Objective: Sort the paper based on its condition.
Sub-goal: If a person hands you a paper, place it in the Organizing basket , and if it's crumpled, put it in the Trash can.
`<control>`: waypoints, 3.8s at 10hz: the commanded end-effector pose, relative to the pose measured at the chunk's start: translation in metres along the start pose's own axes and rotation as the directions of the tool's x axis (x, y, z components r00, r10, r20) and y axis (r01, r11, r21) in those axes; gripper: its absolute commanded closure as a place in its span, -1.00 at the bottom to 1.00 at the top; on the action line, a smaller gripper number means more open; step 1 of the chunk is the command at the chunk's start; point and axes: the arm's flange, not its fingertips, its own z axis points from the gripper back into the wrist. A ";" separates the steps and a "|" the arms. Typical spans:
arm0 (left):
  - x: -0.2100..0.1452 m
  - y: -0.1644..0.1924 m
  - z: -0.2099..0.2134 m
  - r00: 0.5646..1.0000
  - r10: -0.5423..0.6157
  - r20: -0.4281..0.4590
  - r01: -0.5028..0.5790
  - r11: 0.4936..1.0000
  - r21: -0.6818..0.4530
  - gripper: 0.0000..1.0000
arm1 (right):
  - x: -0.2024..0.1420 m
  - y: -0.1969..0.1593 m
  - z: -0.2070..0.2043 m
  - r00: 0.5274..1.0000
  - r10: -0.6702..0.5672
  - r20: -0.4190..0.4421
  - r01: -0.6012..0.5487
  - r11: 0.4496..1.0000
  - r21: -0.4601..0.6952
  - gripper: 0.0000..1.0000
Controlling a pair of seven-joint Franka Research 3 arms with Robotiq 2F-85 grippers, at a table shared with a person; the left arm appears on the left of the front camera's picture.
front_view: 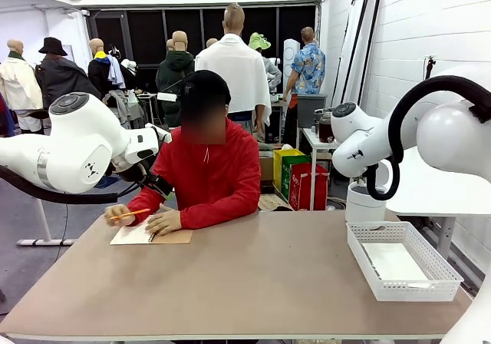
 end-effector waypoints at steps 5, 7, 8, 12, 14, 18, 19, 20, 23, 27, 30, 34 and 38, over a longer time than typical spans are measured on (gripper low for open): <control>-0.001 0.000 -0.001 1.000 -0.003 -0.003 0.003 1.000 -0.001 -1.00 | 0.008 0.005 -0.034 0.991 -0.113 0.068 0.116 0.992 -0.050 0.65; -0.001 0.000 -0.001 1.000 -0.003 -0.003 0.003 1.000 -0.001 -1.00 | 0.009 0.001 -0.042 0.989 -0.133 0.063 0.135 0.990 -0.041 0.65; -0.001 0.000 -0.001 1.000 -0.003 -0.003 0.003 1.000 -0.001 -1.00 | 0.008 0.001 -0.044 0.989 -0.134 0.057 0.137 0.990 -0.043 0.65; -0.001 0.000 -0.001 1.000 -0.003 -0.003 0.003 1.000 -0.001 -1.00 | 0.008 0.000 -0.045 0.989 -0.144 0.043 0.146 0.988 -0.042 -0.80; -0.001 0.000 -0.001 1.000 -0.003 -0.003 0.003 1.000 -0.001 -1.00 | 0.007 -0.003 -0.045 0.987 -0.156 0.040 0.157 0.987 -0.039 -1.00; -0.001 0.000 -0.001 1.000 -0.003 -0.003 0.003 1.000 -0.001 -1.00 | 0.006 -0.005 -0.045 0.987 -0.157 0.026 0.157 0.988 -0.006 -1.00; -0.001 0.000 -0.001 1.000 -0.003 -0.003 0.003 1.000 -0.001 -1.00 | 0.006 -0.003 -0.045 0.987 -0.158 0.011 0.158 0.987 -0.004 -1.00; -0.001 0.000 -0.001 1.000 -0.003 -0.003 0.003 1.000 -0.001 -1.00 | 0.008 -0.007 -0.043 0.990 -0.139 0.016 0.139 0.990 -0.025 -1.00; -0.001 0.000 -0.001 1.000 -0.003 -0.003 0.003 1.000 -0.001 -1.00 | 0.008 -0.007 -0.043 0.990 -0.139 0.016 0.139 0.990 -0.025 -1.00; -0.001 0.000 -0.001 1.000 -0.003 -0.003 0.003 1.000 -0.001 -1.00 | 0.008 -0.007 -0.043 0.990 -0.139 0.016 0.139 0.990 -0.025 -1.00; -0.001 0.000 -0.001 1.000 -0.003 -0.003 0.003 1.000 -0.001 -1.00 | 0.008 -0.007 -0.043 0.990 -0.139 0.016 0.139 0.990 -0.025 -1.00; -0.001 0.000 -0.001 1.000 -0.003 -0.003 0.003 1.000 -0.001 -1.00 | 0.008 -0.007 -0.043 0.990 -0.139 0.016 0.139 0.990 -0.025 -1.00; -0.001 0.000 -0.001 1.000 -0.003 -0.003 0.003 1.000 -0.001 -1.00 | 0.012 0.007 -0.021 0.992 -0.115 0.047 0.111 0.991 0.077 -1.00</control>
